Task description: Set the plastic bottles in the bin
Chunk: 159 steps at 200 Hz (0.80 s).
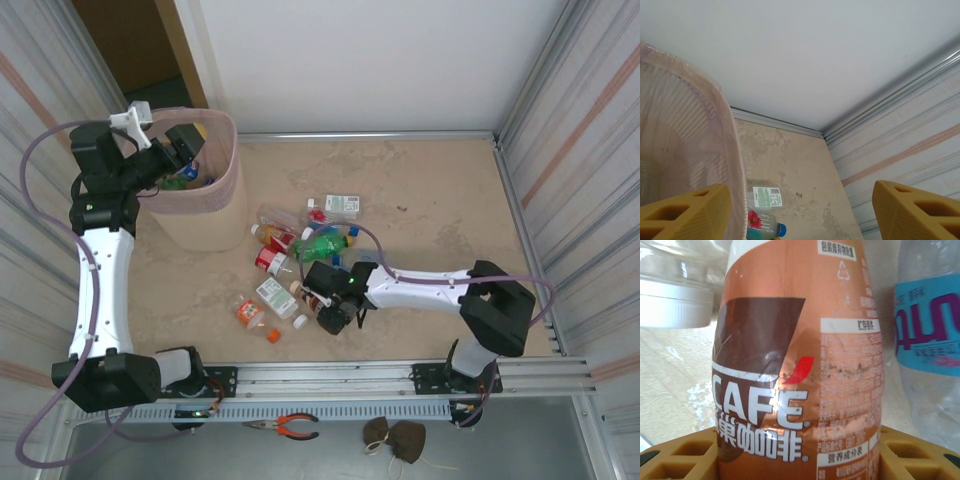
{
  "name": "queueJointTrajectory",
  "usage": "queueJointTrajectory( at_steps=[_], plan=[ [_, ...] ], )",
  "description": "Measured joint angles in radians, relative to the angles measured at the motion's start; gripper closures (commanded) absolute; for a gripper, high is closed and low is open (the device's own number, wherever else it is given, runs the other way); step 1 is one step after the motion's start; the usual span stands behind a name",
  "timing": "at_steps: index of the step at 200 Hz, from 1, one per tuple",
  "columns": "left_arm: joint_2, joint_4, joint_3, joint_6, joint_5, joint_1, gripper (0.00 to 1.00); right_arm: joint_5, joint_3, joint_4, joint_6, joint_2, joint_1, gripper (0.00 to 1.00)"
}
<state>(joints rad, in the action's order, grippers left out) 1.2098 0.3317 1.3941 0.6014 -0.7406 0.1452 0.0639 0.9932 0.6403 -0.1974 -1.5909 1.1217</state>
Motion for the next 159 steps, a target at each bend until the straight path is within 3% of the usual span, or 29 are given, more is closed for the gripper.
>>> queueJointTrajectory(
  at_steps=[90,159],
  plan=[
    [-0.020,-0.169,-0.101,0.047,-0.083,-0.051,0.24,0.053,0.016,-0.046,-0.001,0.251,0.000,0.51],
    [0.012,-0.175,-0.060,-0.047,-0.102,-0.323,0.25,0.098,0.017,-0.232,0.010,0.408,0.000,0.54]
  ],
)
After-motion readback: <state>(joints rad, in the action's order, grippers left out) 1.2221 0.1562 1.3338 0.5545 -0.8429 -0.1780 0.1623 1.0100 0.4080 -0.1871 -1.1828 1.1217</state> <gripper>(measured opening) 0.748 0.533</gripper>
